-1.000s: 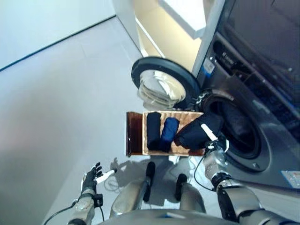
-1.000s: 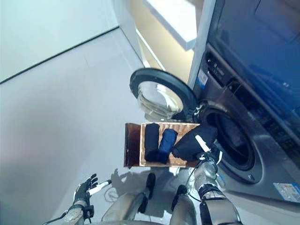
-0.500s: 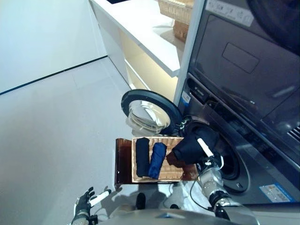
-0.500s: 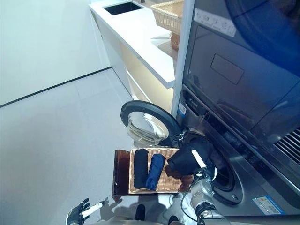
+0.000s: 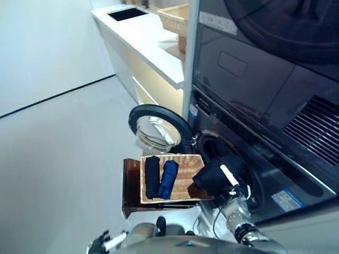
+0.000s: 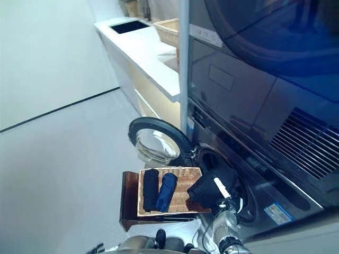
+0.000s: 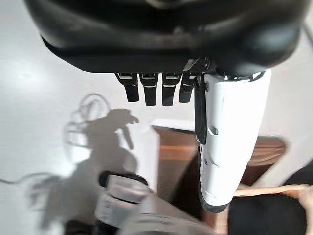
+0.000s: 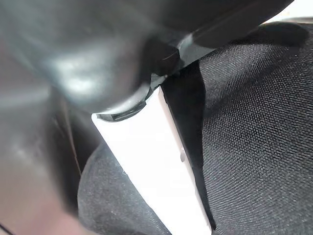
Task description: Pick up the clothes and place them into the washing machine
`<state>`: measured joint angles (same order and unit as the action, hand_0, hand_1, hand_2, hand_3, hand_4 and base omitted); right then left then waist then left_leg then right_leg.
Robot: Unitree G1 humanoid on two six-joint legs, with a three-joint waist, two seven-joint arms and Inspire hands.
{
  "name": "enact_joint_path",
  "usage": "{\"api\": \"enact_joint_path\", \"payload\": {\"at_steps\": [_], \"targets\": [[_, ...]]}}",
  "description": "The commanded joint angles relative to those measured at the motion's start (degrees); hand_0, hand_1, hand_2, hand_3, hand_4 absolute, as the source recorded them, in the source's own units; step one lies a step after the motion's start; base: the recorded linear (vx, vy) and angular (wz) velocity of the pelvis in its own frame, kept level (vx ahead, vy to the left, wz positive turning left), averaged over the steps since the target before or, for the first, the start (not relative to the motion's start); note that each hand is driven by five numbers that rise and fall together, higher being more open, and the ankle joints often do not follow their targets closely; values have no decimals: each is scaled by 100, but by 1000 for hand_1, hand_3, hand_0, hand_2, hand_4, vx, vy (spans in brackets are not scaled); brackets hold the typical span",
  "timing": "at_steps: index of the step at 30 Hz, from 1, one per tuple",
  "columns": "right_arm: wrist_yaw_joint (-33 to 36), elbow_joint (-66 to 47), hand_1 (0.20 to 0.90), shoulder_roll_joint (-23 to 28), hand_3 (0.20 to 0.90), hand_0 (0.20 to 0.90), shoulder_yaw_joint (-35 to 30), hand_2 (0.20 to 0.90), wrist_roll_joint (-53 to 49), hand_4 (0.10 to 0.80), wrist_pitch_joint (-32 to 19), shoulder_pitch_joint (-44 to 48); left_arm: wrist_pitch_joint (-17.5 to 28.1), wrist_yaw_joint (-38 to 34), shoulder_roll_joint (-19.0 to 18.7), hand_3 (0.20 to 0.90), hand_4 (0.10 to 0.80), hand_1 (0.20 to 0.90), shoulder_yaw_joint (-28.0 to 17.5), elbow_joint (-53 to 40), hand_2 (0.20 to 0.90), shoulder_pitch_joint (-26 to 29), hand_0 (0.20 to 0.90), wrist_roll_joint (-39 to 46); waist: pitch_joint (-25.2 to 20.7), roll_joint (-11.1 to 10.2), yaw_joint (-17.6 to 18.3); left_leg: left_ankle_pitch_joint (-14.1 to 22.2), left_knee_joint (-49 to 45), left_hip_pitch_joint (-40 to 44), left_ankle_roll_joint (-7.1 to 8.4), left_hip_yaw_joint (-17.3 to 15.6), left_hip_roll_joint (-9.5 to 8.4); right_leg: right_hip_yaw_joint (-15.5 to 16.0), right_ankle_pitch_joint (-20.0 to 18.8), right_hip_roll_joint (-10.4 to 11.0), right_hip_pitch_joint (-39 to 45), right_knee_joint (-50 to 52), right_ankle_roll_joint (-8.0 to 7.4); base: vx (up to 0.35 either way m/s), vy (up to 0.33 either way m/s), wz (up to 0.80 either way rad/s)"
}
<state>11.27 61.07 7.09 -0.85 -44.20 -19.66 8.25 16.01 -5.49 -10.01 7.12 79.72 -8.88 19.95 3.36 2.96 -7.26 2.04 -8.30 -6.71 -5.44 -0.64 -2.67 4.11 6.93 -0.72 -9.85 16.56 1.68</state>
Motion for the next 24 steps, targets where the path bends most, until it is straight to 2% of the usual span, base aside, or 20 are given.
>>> {"api": "enact_joint_path", "payload": {"at_steps": [1, 3, 4, 6, 7, 8, 10, 12, 13, 15, 16, 18, 22, 24], "targets": [[-203, -938, 200, 105, 200, 200, 203, 200, 238, 300, -338, 296, 343, -80, -383, 900, 800, 900, -203, -179, 900, 555, 900, 54, 64, -143, 205, -203, -234, -467, 128, -54, -181, -135, -572, 55, -115, 868, -849, -10, -28, -35], [-172, -1006, 200, 125, 200, 200, 213, 200, 256, 300, -327, 307, 412, -100, -414, 900, 800, 900, -142, -332, 900, 629, 900, 155, 56, -67, 232, -155, -203, -394, 141, 26, -161, -162, -417, 267, -187, 623, -685, 63, -63, -10], [-145, -1020, 200, 151, 200, 200, 192, 200, 273, 300, -316, 306, 467, -113, -413, 900, 800, 900, -92, -416, 900, 658, 900, 272, 42, 8, 221, -123, -124, -317, 191, 96, -104, -157, -394, 513, -253, 391, -657, 91, -125, 1], [-68, -1046, 200, 195, 200, 200, 150, 200, 325, 300, -271, 352, 574, -128, -413, 900, 800, 900, 34, -450, 900, 760, 900, 465, 49, 60, 244, -9, -30, -191, 325, 221, -17, -217, -725, 1128, -442, -354, -701, 128, -185, 1], [-45, -1034, 200, 202, 200, 200, 120, 200, 328, 300, -256, 344, 593, -157, -402, 900, 800, 900, 84, -502, 900, 801, 900, 489, 63, -9, 258, 130, -101, -177, 384, 242, -23, -91, -933, 1355, -255, -921, -800, 125, -226, 4], [-41, -995, 200, 198, 200, 200, 92, 200, 302, 300, -245, 330, 611, -188, -386, 900, 800, 900, 159, -566, 900, 818, 900, 466, 69, -102, 265, 218, -244, -247, 418, 277, -74, -123, -1083, 1505, -84, -1216, -849, 100, -209, 8], [5, -951, 200, 200, 200, 200, 108, 200, 271, 300, -271, 325, 665, -203, -331, 900, 800, 900, 269, -640, 900, 793, 900, 560, 48, -141, 256, 163, -171, -303, 478, 319, -45, -199, -1149, 1412, -84, -1266, -883, 9, -120, 21], [44, -923, 200, 276, 200, 200, 25, 200, 219, 300, -260, 289, 660, -198, -252, 900, 800, 900, 434, -632, 900, 806, 900, 517, 2, -121, 301, 98, -178, -466, 589, 266, -1, 19, -1203, 1463, -12, -1393, -903, -47, -91, 33], [78, -956, 200, 347, 200, 200, -65, 200, 166, 300, -290, 200, 636, -207, -202, 900, 800, 900, 566, -599, 900, 884, 900, 458, 23, -99, 450, 86, -420, -698, 630, -23, 68, 279, -1225, 1565, 114, -1458, -898, -118, -80, 71], [166, -987, 200, 461, 200, 200, -154, 200, 82, 300, -325, 222, 609, -220, -179, 900, 800, 900, 633, -674, 900, 980, 900, 529, 94, -53, 610, -105, -498, -1009, 670, -468, 202, 458, -1245, 1627, 31, -1427, -881, -136, -11, 137], [228, -913, 200, 483, 200, 200, -136, 200, 140, 300, -327, 346, 621, -203, -120, 900, 800, 900, 658, -643, 900, 840, 900, 497, 53, 33, 566, -55, -267, -869, 642, -412, 217, 475, -1170, 1548, -13, -1374, -881, -22, 47, 130], [178, -844, 200, 466, 200, 200, -126, 200, 157, 300, -310, 464, 610, -225, -118, 900, 800, 900, 652, -558, 900, 789, 900, 436, 75, 78, 543, -77, -225, -928, 583, -368, 187, 381, -1177, 1521, -162, -1316, -863, -16, 39, 23], [151, -554, 200, 487, 200, 200, -151, 200, 190, 300, -264, 722, 553, -284, -185, 900, 800, 900, 564, -350, 900, 842, 900, 364, -12, 87, 476, -85, -23, -970, 525, -405, 98, 345, -1182, 1597, -330, -1293, -897, 8, 53, -18], [171, -468, 200, 528, 200, 200, -176, 200, 68, 300, -300, 984, 604, -314, -239, 900, 800, 900, 517, -372, 900, 889, 900, 412, 122, 144, 414, -72, -116, -1163, 487, -450, 83, 313, -1171, 1687, -629, -1141, -902, -69, 73, -12]]}}
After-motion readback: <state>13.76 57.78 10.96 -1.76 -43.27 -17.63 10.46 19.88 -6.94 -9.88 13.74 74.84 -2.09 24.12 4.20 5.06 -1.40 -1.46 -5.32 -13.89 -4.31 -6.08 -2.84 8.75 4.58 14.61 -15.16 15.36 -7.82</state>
